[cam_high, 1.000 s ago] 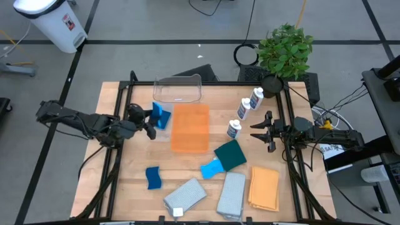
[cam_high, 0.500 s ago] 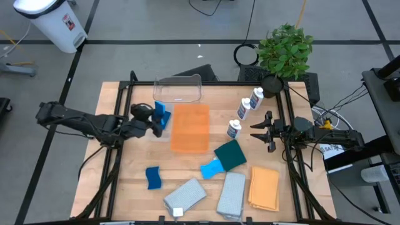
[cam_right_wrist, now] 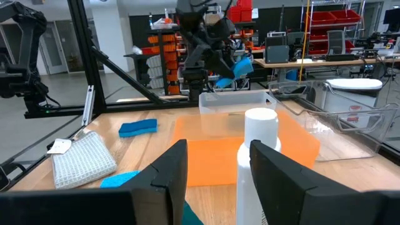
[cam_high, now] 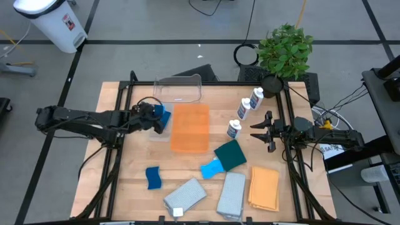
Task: Pick & Place Kitchen Items
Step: Put the sponge into the white bin
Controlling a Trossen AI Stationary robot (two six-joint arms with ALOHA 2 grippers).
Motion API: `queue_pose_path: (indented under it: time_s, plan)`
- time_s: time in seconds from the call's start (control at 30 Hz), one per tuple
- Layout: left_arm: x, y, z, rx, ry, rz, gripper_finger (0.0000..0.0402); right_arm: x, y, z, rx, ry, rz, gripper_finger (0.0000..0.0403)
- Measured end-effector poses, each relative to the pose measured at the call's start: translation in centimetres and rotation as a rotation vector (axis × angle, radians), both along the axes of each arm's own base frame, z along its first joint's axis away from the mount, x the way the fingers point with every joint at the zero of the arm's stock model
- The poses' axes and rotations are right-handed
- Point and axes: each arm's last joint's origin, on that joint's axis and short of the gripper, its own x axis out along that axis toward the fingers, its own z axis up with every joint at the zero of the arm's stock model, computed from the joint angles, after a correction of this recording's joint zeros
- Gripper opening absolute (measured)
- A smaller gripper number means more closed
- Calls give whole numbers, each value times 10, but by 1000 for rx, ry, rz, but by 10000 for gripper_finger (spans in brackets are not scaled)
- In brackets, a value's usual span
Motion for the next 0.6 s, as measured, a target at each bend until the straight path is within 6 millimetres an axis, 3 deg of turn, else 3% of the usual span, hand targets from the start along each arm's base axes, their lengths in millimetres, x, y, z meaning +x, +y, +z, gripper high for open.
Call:
queue_pose_path:
  time_s: [0.27, 0.6]
  plan:
    - [2, 8, -4, -79, 6, 8, 188, 0, 0, 0, 0, 0, 0, 146]
    - [17, 15, -29, -142, 143, 43, 189, 0, 0, 0, 0, 0, 0, 146]
